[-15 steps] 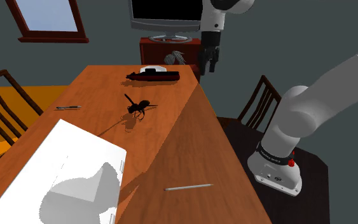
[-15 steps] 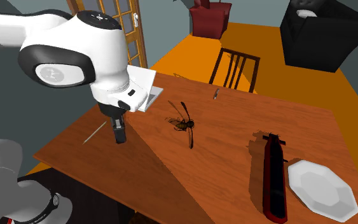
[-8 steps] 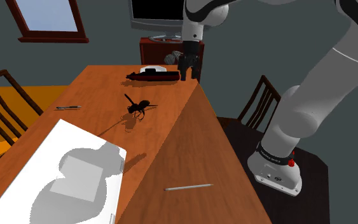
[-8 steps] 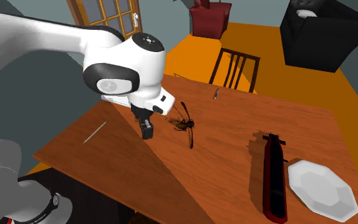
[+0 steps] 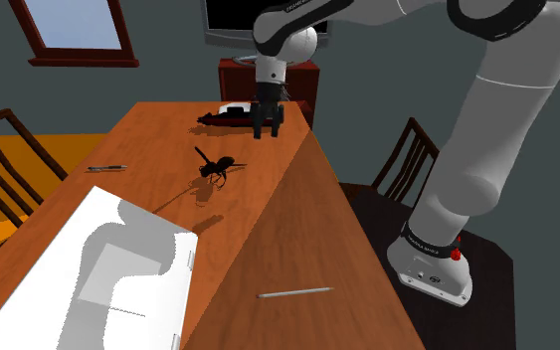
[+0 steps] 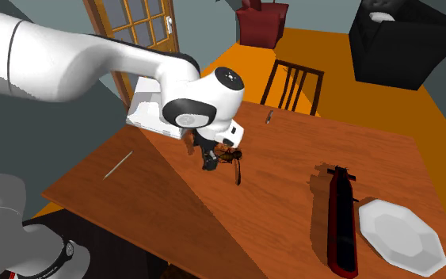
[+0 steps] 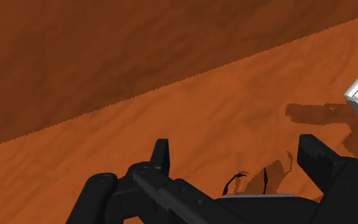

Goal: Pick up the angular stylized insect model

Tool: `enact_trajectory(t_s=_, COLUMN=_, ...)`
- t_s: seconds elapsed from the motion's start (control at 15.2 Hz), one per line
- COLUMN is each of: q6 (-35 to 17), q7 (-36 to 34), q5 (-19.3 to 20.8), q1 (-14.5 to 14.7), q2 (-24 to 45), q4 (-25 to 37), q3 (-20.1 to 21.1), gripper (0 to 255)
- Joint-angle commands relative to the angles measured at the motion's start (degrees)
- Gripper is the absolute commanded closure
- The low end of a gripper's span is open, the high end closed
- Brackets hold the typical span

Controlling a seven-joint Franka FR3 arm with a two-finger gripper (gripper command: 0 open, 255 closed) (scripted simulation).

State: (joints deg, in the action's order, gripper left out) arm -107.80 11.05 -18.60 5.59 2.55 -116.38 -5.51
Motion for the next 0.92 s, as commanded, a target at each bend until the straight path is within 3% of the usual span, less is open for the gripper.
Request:
enact_trajectory(t_s=0.0, q6=-0.61, q7=0.9, q5=-1.89, q1=0.2, q2=4.74, q4=3.64, q3=0.34, gripper=0)
enact_trajectory(t_s=0.59, q6=1.12, q7=2.73, q5=-8.18, q1=-0.32, q2=25.64, q4=24.44, q3=2.88, gripper=0)
enact_trajectory(t_s=0.86, q6=-1.05, q7=3.7, q5=-8.55, q1=-0.31, q2=27.0, q4=23.45, q3=3.03, gripper=0)
